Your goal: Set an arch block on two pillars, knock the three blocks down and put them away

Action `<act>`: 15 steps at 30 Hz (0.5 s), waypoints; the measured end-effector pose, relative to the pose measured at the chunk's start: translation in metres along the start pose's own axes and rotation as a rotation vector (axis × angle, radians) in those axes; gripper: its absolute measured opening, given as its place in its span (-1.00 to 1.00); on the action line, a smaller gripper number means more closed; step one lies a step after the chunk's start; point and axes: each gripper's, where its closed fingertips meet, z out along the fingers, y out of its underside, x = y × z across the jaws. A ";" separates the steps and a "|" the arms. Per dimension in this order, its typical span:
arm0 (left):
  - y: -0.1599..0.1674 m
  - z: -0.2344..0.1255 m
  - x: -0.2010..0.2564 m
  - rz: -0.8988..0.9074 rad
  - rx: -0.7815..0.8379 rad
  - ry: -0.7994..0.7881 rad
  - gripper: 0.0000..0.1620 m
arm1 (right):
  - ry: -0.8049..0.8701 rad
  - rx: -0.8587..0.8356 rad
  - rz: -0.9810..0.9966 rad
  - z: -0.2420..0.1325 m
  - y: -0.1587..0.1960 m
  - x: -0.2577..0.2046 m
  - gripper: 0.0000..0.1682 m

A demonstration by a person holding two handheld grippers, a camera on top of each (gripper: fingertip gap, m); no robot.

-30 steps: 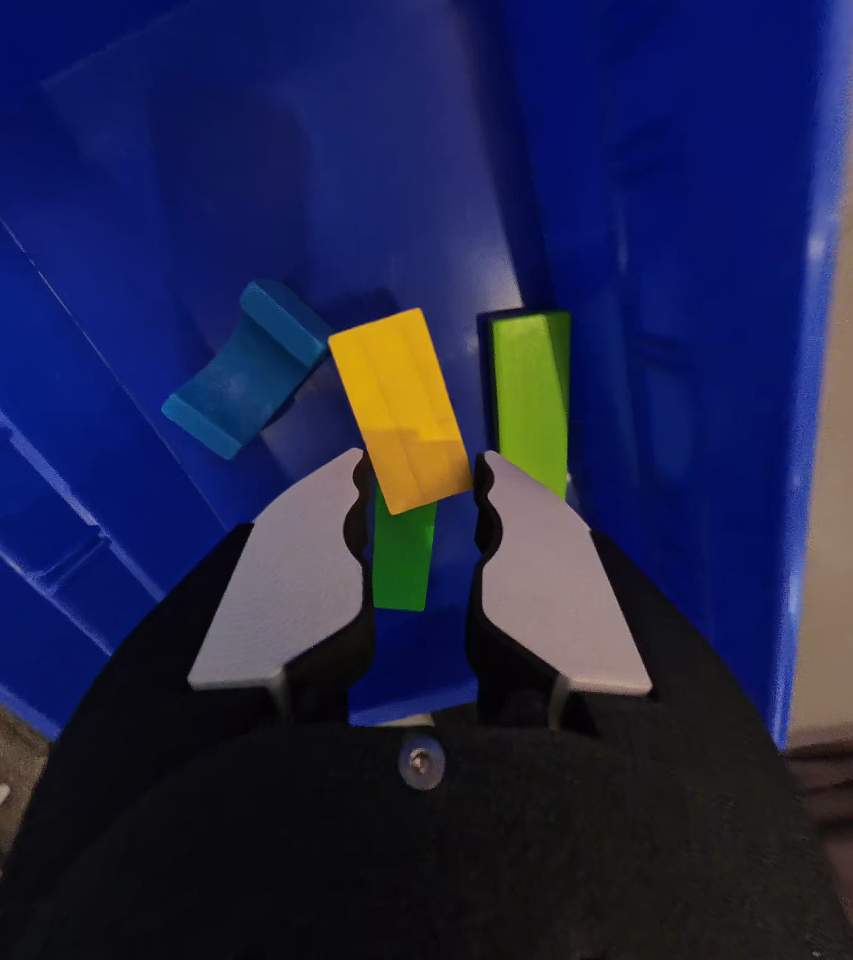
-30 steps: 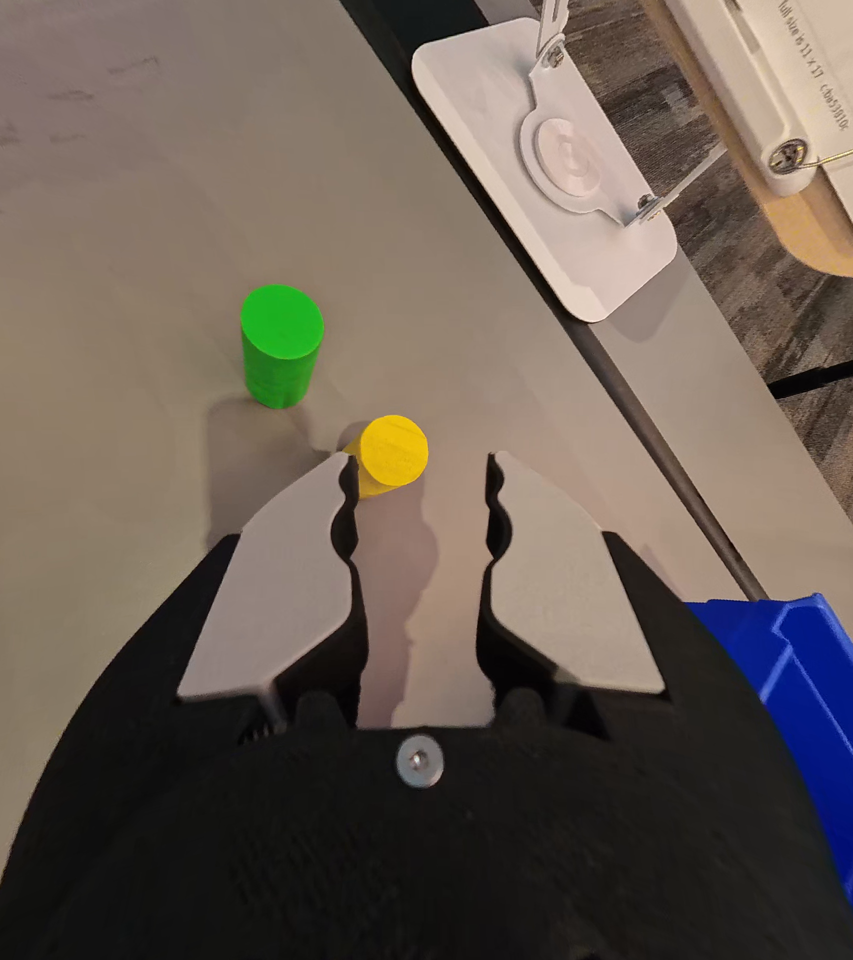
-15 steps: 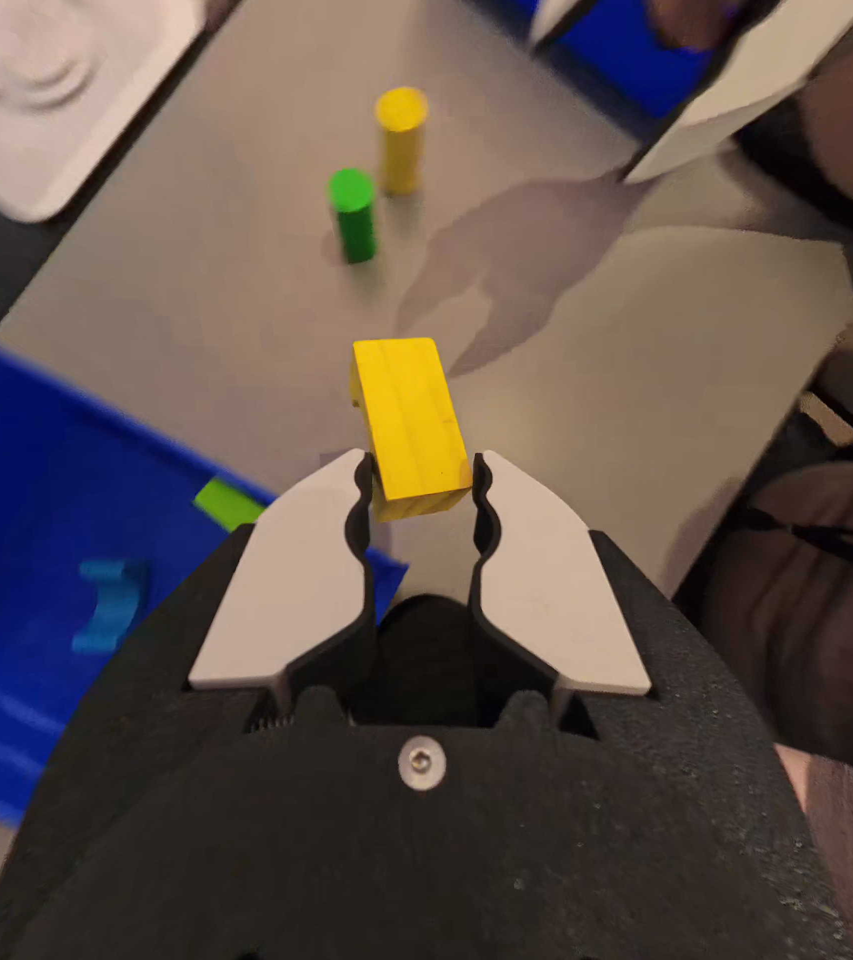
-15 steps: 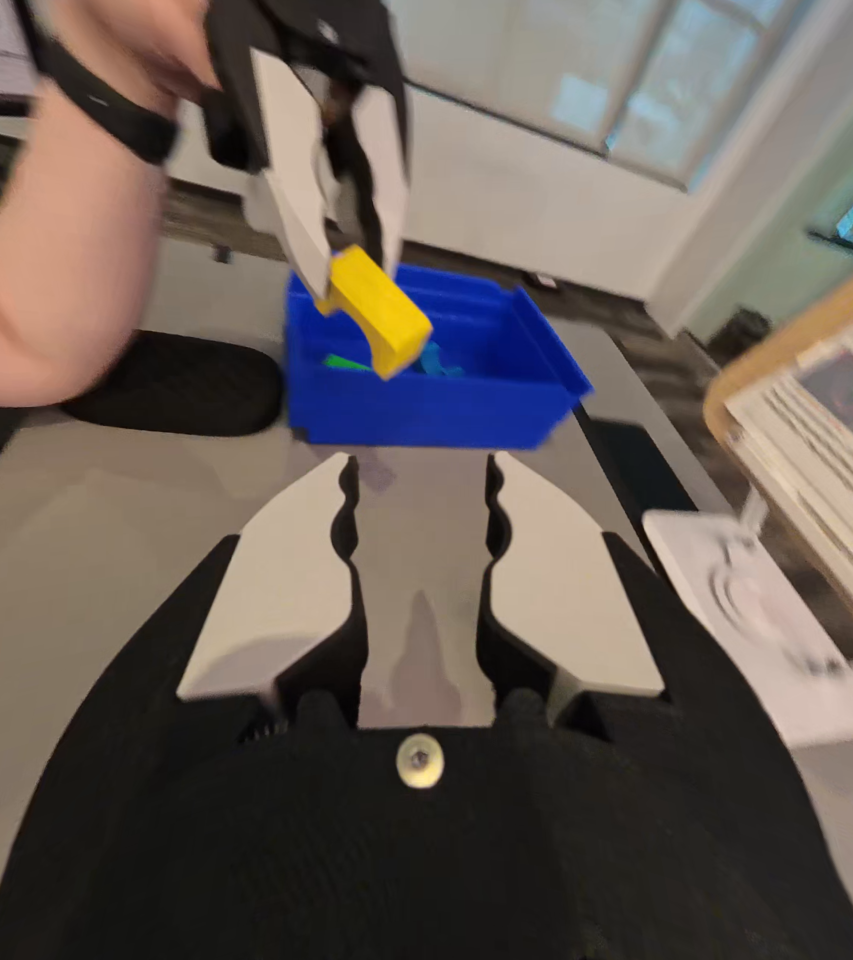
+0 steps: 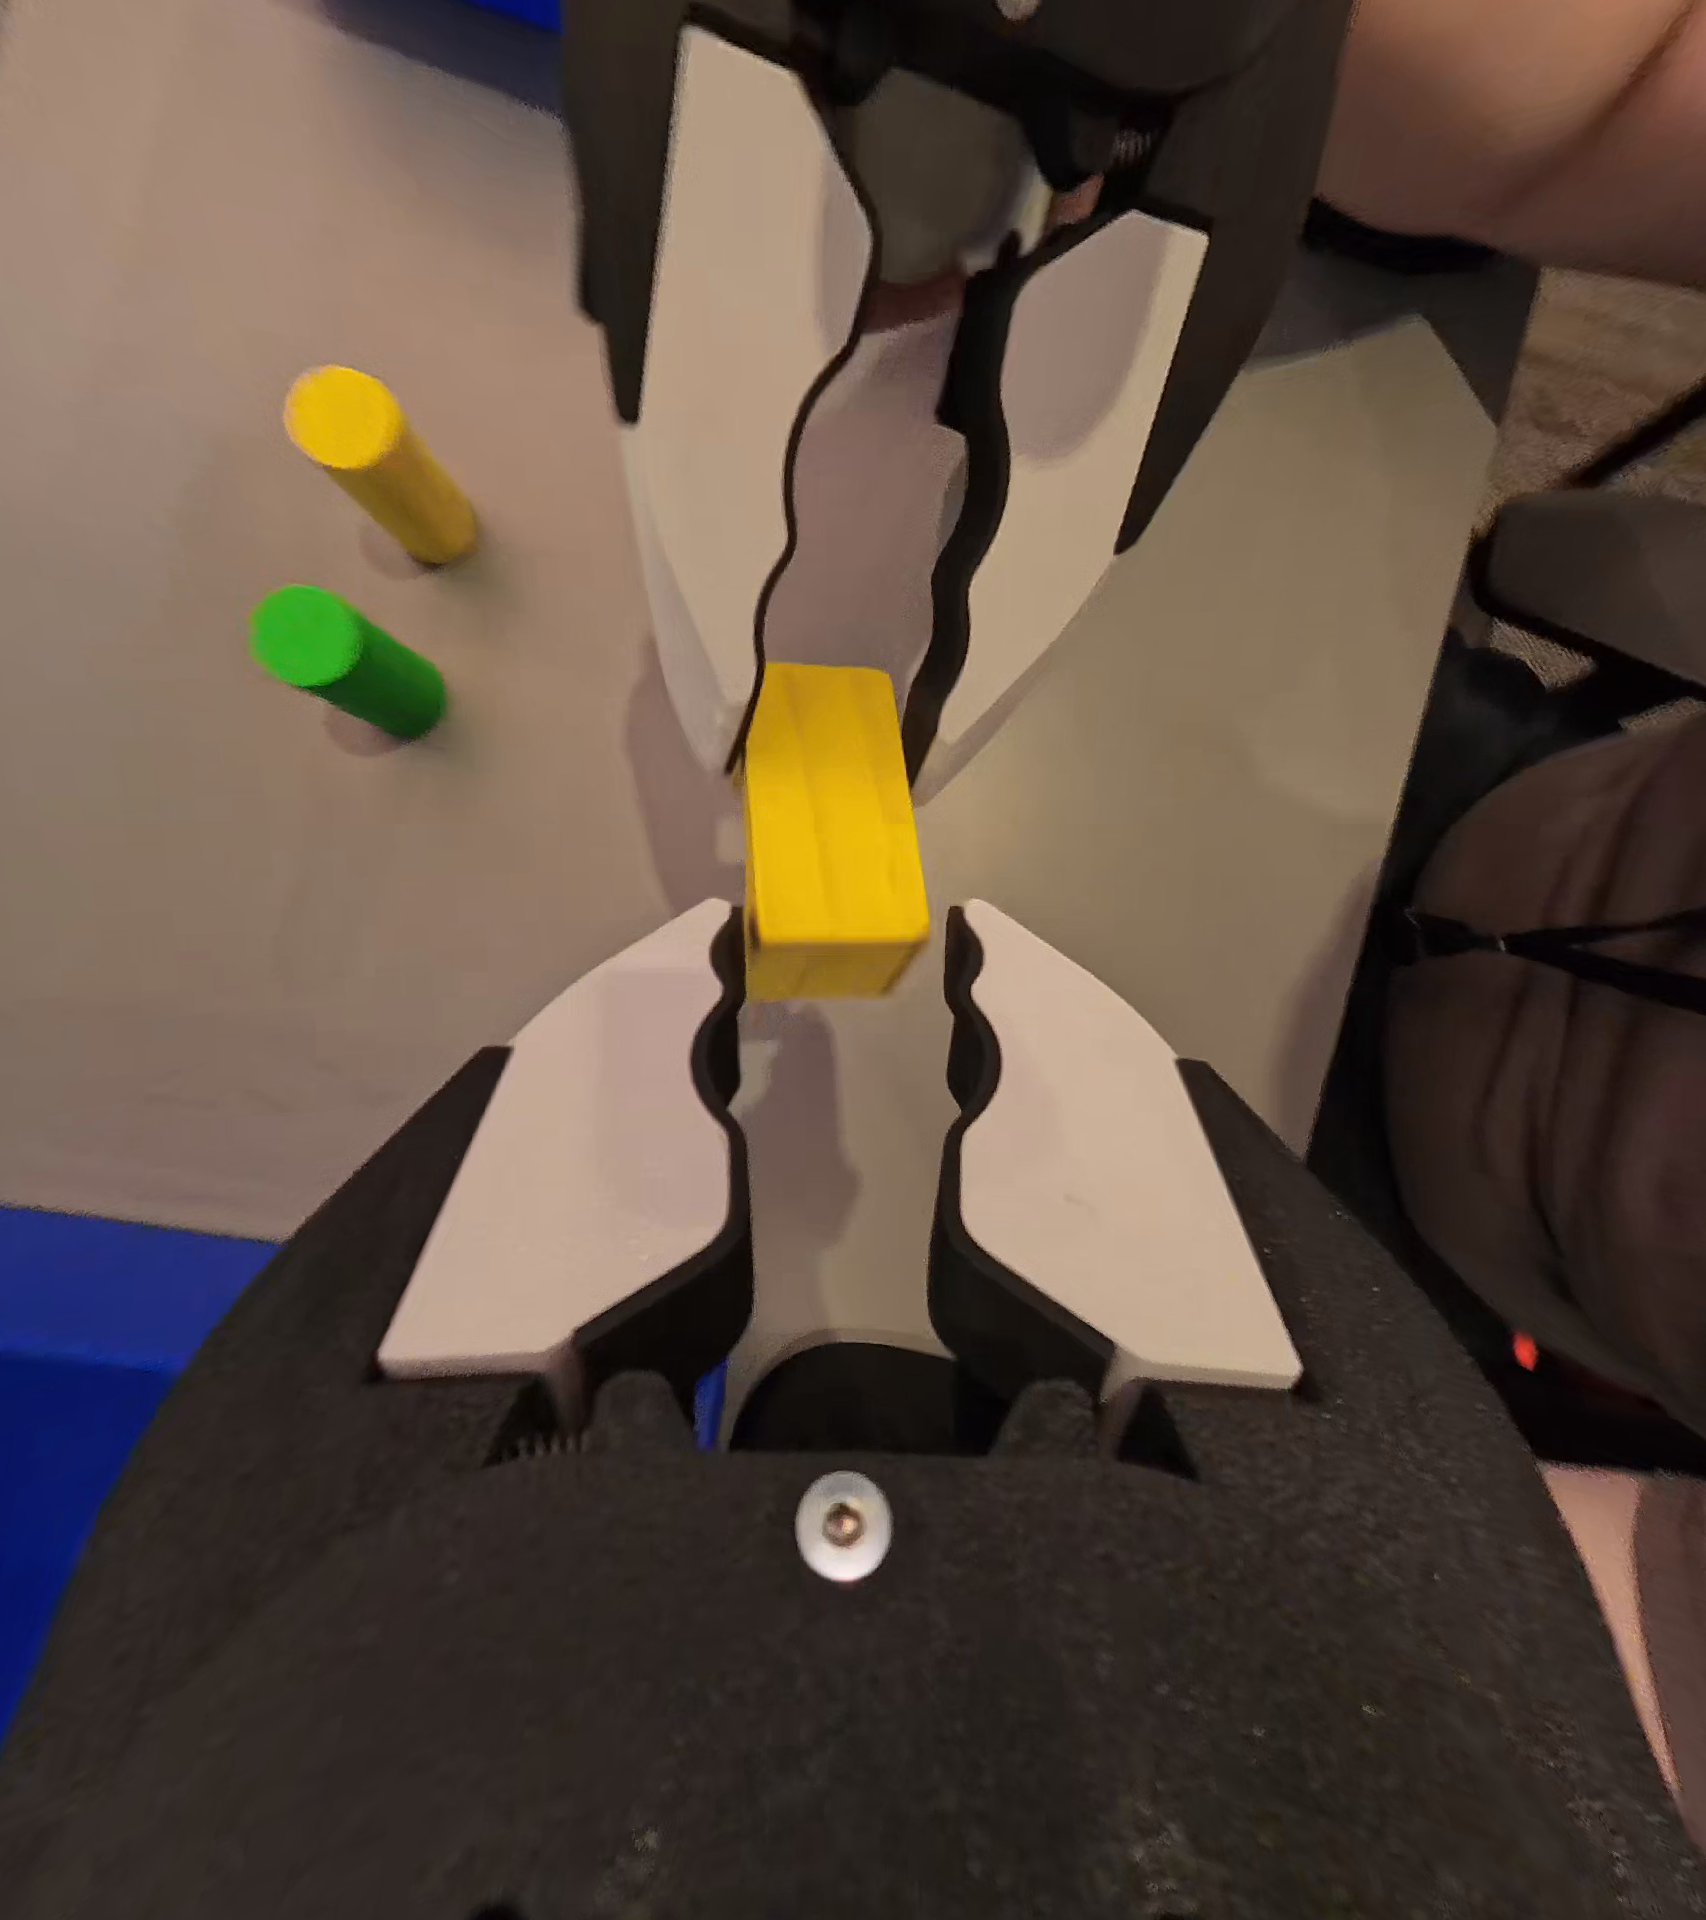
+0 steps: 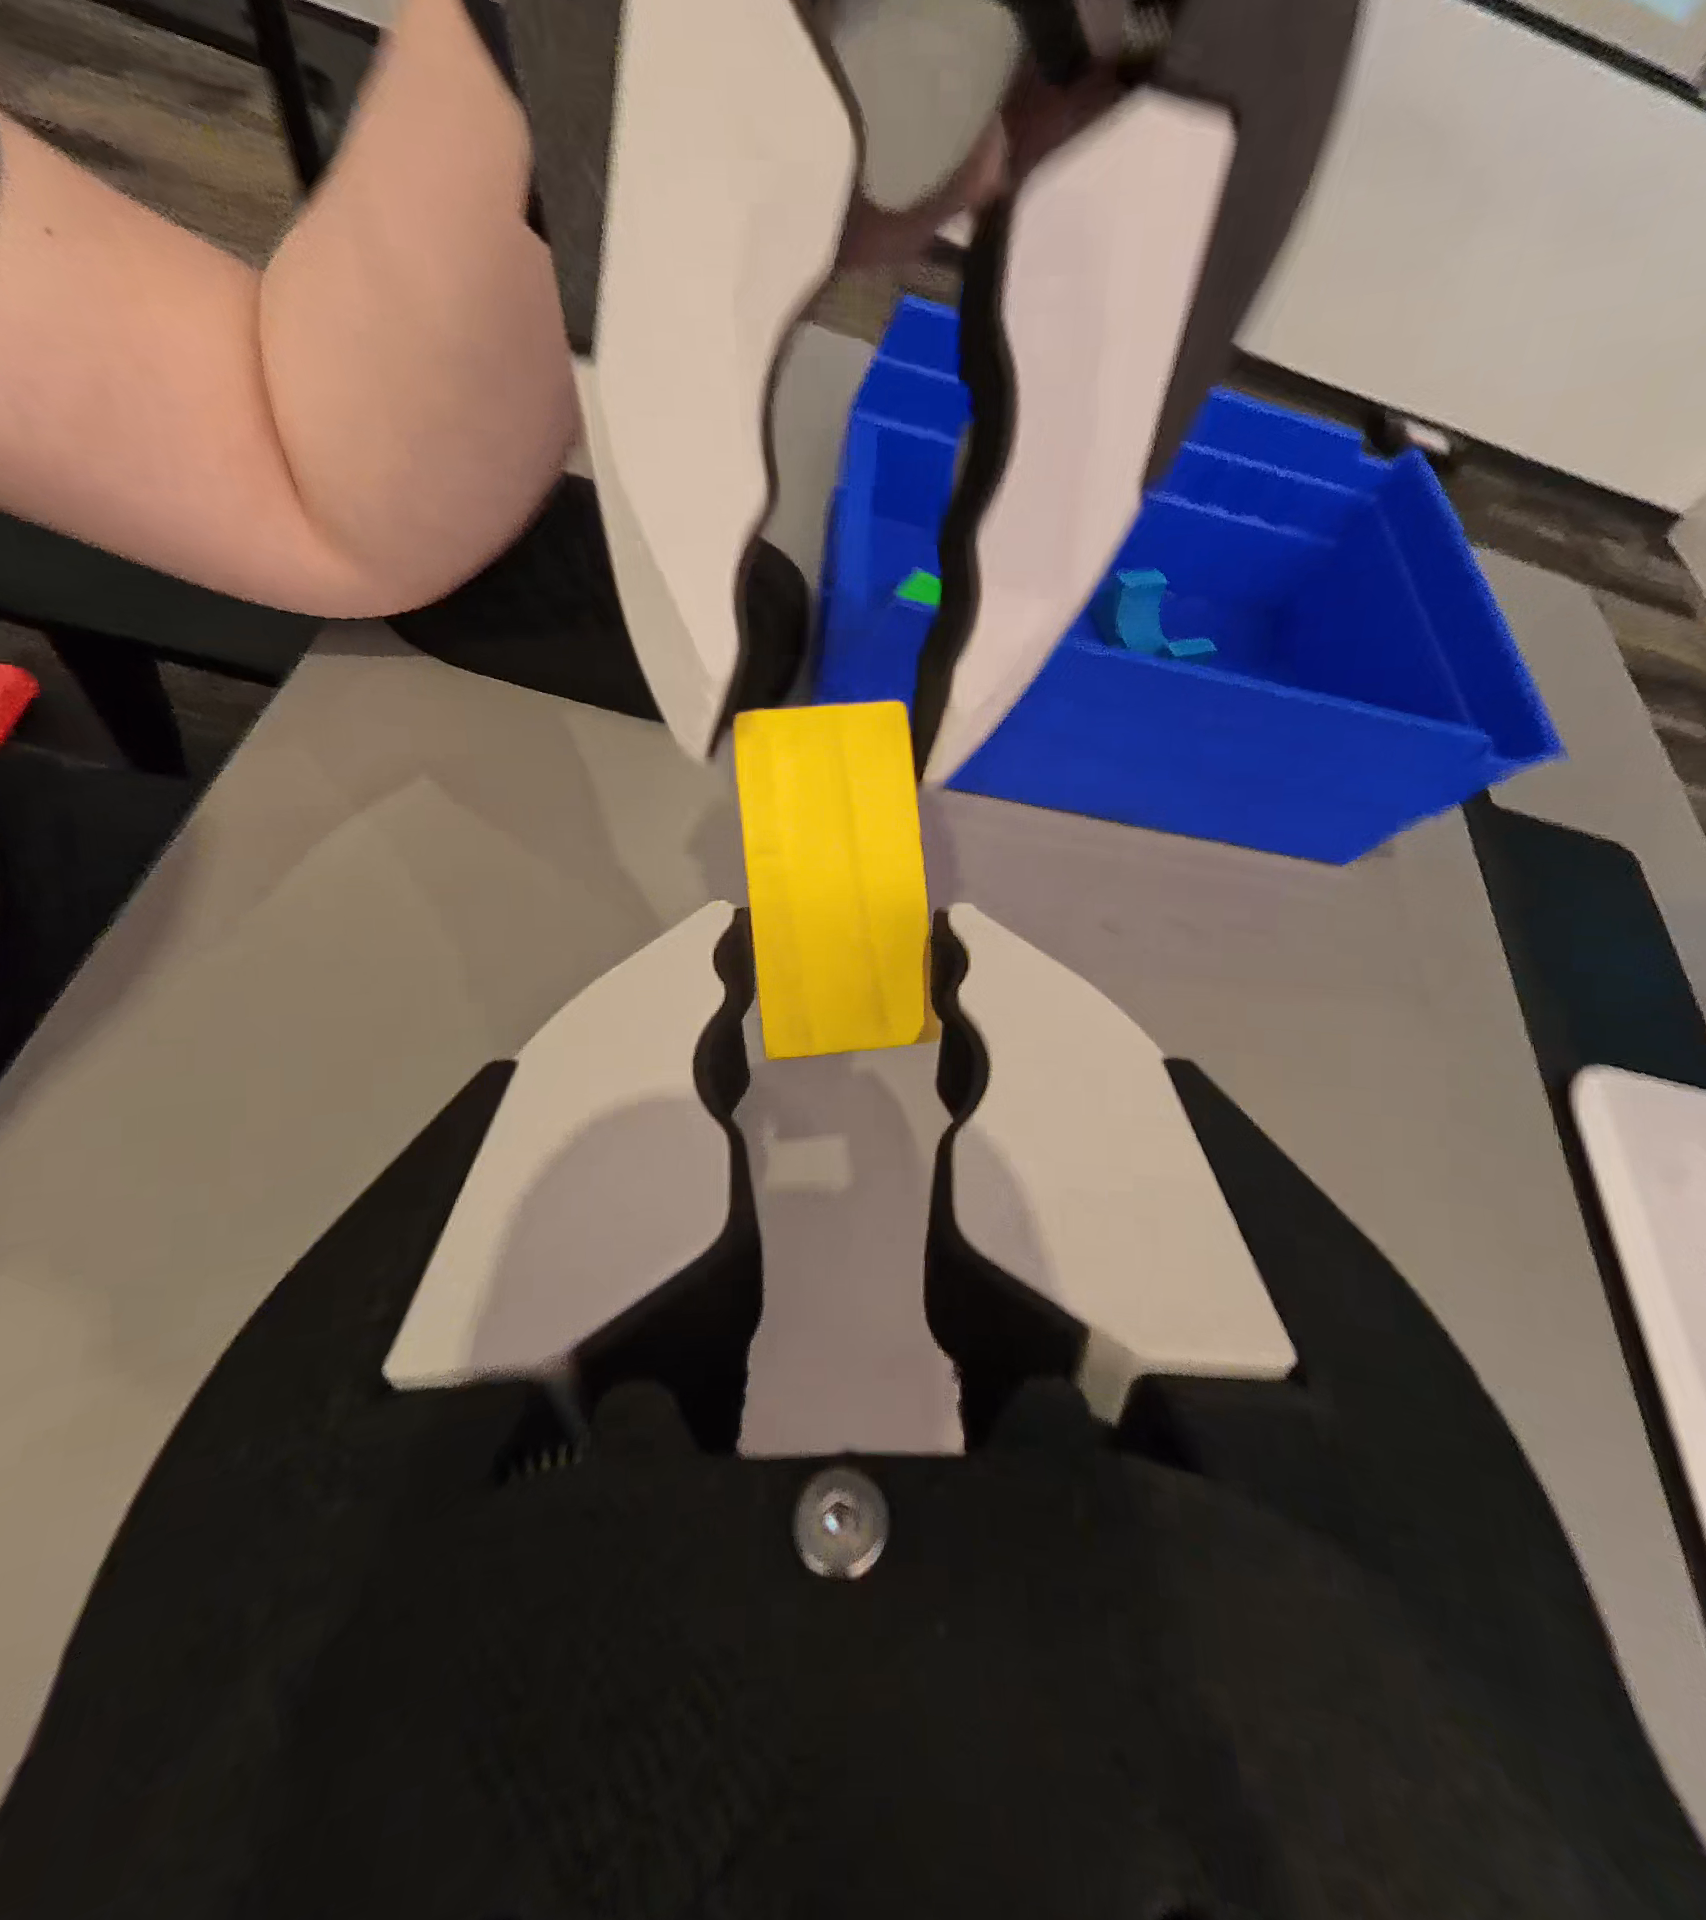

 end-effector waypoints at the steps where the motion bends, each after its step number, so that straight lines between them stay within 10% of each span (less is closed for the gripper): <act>1: -0.002 -0.008 -0.007 -0.020 0.037 -0.027 -0.49 | 0.044 -0.020 0.009 -0.005 0.004 0.011 -0.60; 8: -0.013 -0.065 -0.033 -0.099 0.318 -0.110 -0.38 | 0.297 -0.257 0.192 -0.042 0.058 0.107 -0.60; 15: -0.007 -0.060 -0.022 -0.031 0.272 -0.096 -0.41 | 0.284 -0.358 0.271 -0.039 0.098 0.131 -0.60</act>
